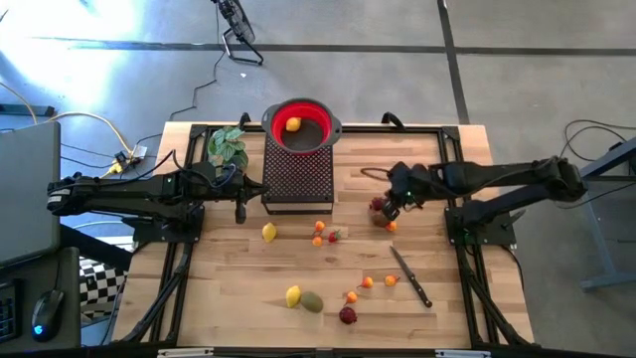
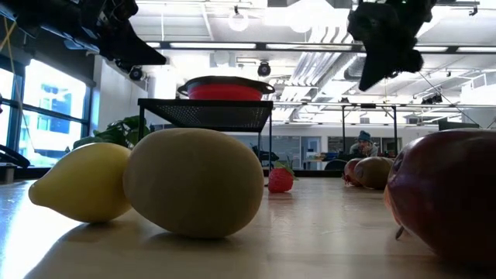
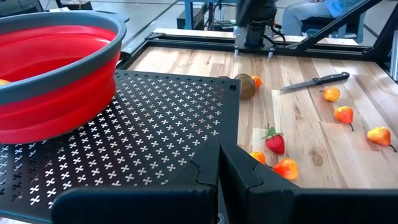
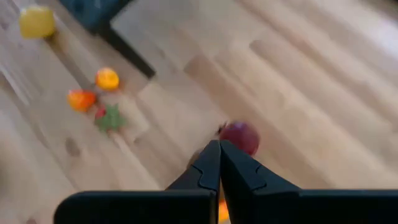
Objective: Pick & Place Fruit
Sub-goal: Put the black knife on the shelf
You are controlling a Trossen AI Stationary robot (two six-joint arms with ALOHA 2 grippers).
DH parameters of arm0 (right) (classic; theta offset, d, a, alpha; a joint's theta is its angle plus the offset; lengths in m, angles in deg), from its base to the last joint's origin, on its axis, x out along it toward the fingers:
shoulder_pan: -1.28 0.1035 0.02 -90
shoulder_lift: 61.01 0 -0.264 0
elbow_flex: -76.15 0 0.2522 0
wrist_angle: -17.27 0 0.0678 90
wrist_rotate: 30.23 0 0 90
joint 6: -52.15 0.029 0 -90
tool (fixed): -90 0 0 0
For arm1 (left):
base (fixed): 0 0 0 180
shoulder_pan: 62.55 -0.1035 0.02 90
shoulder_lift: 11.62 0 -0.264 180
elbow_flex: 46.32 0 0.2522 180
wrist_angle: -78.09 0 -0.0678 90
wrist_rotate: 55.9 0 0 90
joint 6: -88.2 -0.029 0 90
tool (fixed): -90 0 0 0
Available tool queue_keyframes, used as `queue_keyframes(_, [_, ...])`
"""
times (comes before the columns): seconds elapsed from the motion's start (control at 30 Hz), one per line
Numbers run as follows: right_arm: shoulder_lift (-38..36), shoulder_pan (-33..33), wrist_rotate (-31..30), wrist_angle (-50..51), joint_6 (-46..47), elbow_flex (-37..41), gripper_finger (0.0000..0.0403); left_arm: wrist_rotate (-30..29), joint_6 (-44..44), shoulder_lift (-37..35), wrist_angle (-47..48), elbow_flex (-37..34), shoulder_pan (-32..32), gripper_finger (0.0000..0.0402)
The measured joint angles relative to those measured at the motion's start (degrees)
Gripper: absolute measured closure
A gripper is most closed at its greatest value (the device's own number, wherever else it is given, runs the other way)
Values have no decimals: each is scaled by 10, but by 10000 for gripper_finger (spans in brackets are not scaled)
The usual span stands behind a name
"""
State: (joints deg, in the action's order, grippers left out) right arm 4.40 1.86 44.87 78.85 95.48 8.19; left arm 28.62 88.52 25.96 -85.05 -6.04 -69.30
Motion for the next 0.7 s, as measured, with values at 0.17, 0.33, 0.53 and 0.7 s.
queue_keyframes(0.17, [0, 62, -1, 6, 87, 20, 401, 0, 0, 0, 0, 0, 0, 402])
queue_keyframes(0.33, [6, 138, -11, 33, 200, 28, 401, 0, 0, 0, 0, 0, 0, 402])
queue_keyframes(0.53, [9, 237, -15, 58, 352, 28, 401, -1, 0, 0, 0, 0, 0, 402])
queue_keyframes(0.7, [19, 320, -11, 59, 468, 28, 401, -3, 0, 0, 0, 0, 0, 402])
